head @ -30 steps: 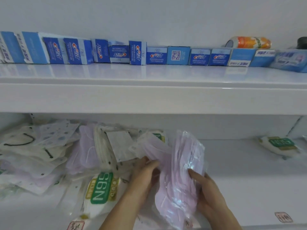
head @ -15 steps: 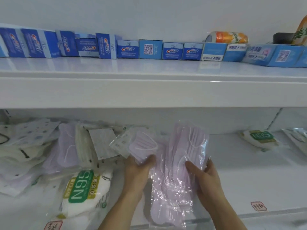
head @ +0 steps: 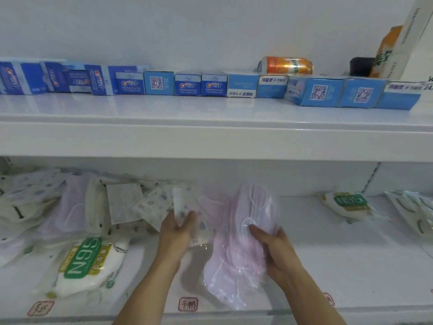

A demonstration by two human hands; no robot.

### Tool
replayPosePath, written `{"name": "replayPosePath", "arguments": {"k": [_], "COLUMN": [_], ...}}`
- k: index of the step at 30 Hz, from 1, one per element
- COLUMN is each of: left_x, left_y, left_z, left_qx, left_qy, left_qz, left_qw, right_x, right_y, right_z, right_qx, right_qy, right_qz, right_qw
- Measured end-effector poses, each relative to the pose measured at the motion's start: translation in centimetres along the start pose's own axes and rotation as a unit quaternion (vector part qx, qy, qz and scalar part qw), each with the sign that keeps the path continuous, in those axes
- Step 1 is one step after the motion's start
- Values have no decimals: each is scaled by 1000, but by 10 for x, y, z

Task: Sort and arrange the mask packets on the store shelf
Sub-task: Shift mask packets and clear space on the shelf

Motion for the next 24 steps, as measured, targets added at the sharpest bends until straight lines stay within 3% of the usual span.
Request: {"name": "replayPosePath", "arguments": {"k": [3, 5, 8, 9, 10, 12, 13, 15, 19, 24], "left_x": [17, 19, 8, -1, -12, -48, -72, -111, -171, -249], "left_y": [16, 8, -15, -20, -22, -38, -51, -71, -88, -119], "left_z": [2, -5, -16, -14, -11, -7, -6, -4, 2, 14], "left_qx": [-23, -52, -184, -202, -179, -18, 67, 161, 122, 123], "left_qy": [167, 211, 243, 244, 219, 83, -11, -110, -83, -81], "left_qz": [-89, -145, -215, -205, -154, 55, 170, 269, 224, 237], "left_qw": [982, 965, 928, 926, 947, 995, 983, 943, 963, 960], "right_x": [12, 19, 24, 25, 28, 36, 40, 50, 91, 162], "right_y": [5, 7, 6, 5, 4, 0, -2, -9, -17, -43], "right_z": [4, 6, 9, 10, 13, 19, 23, 30, 49, 94], "right_qx": [-11, -15, -15, -16, -18, -18, -14, 3, 81, 169], "right_qy": [35, 47, 56, 53, 47, 40, 33, 8, -63, -124], "right_qz": [-1, 0, 7, 15, 22, 33, 37, 29, -58, -137], "right_qw": [999, 999, 998, 998, 998, 998, 999, 1000, 993, 968]}}
Point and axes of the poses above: each hand's wrist, its own y-axis towards the middle knuckle, its own x-axis out of the back of the hand, z = x × y, the point moved 5 cm from there along y, towards the middle knuckle, and after that the axes turned 9 degrees about x, right-handed, at the moved point
